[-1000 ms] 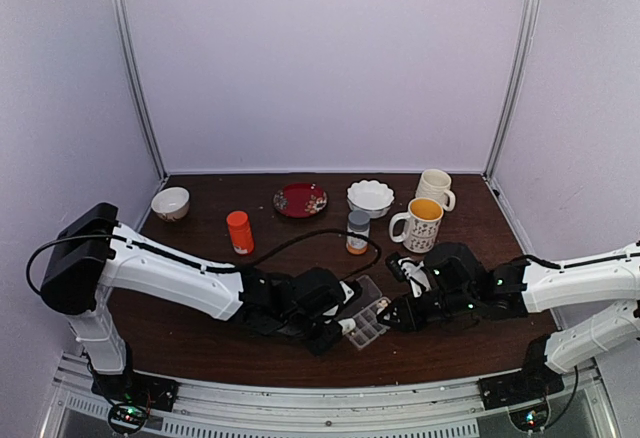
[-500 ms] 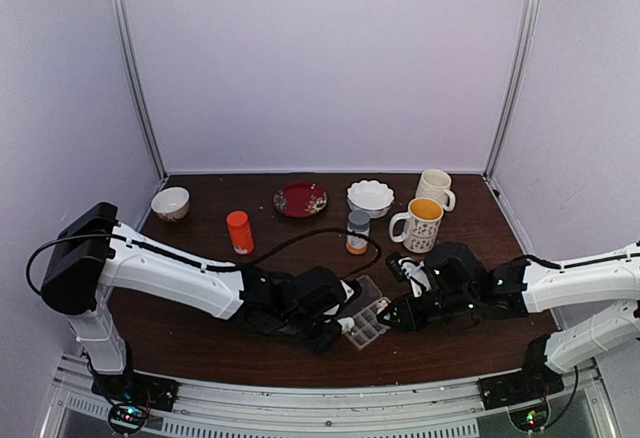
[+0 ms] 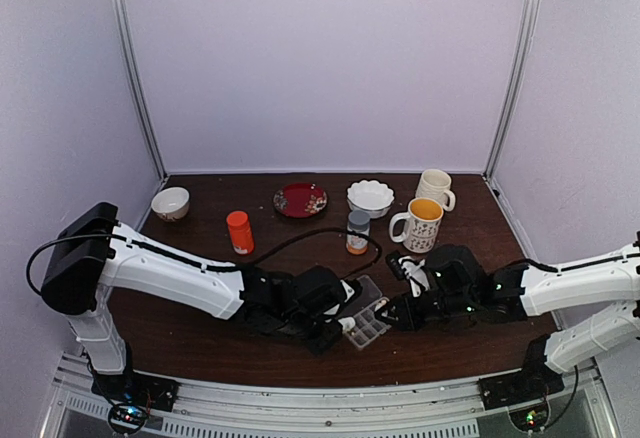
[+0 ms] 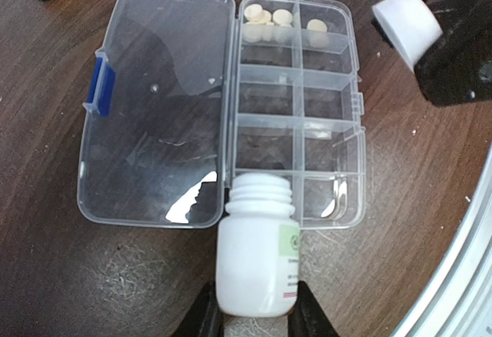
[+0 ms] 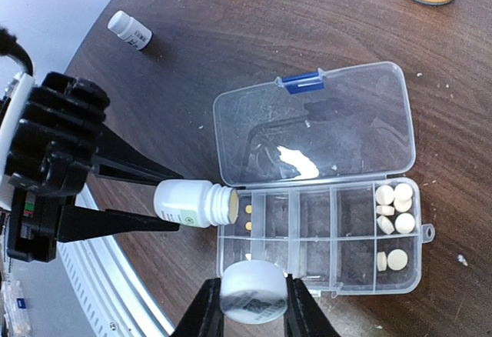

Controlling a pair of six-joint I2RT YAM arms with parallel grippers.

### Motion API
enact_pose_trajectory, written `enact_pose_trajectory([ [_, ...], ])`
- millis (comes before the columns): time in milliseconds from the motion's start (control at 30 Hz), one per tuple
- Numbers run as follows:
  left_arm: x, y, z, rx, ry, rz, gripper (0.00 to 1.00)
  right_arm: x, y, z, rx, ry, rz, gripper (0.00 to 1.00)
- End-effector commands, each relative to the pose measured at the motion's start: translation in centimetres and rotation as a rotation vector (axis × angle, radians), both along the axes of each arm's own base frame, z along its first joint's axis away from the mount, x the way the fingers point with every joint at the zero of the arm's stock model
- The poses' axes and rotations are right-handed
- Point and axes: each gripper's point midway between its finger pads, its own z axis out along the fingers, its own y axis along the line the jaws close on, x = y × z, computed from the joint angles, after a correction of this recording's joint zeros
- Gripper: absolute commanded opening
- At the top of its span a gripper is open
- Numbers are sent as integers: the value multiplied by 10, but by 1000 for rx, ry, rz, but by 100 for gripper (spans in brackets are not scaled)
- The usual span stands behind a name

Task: Sort the pills into containers
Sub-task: Pour the pill into the compartment of the pill container.

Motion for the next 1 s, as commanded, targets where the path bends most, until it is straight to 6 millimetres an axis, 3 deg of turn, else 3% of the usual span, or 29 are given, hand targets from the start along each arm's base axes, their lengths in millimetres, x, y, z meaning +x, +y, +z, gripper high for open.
enact_pose_trajectory([
  [0, 4, -14, 14, -58, -29, -8, 0, 19, 0, 15, 16, -161, -29, 0],
  [333, -2, -11, 3, -63, 6, -20, 0, 66, -21, 48, -39, -501, -134, 0],
  [567, -5, -5, 3, -66, 26, 2, 0, 106, -16, 96, -11, -693, -293, 0],
  [667, -3, -1, 2, -53, 16, 12, 0, 125, -18, 107, -17, -731, -401, 0],
  [733, -1, 1, 2, -39, 13, 16, 0, 129, -21, 108, 31, -755, -455, 0],
  [767, 0, 1, 3, -37, 13, 18, 0, 126, -25, 96, 28, -752, -454, 0],
  [833, 1, 1, 6, -33, 10, 20, 0, 122, -27, 101, 99, -773, -457, 0],
  [967, 1, -1, 13, -39, 8, 16, 0, 123, -22, 104, 59, -775, -421, 0],
])
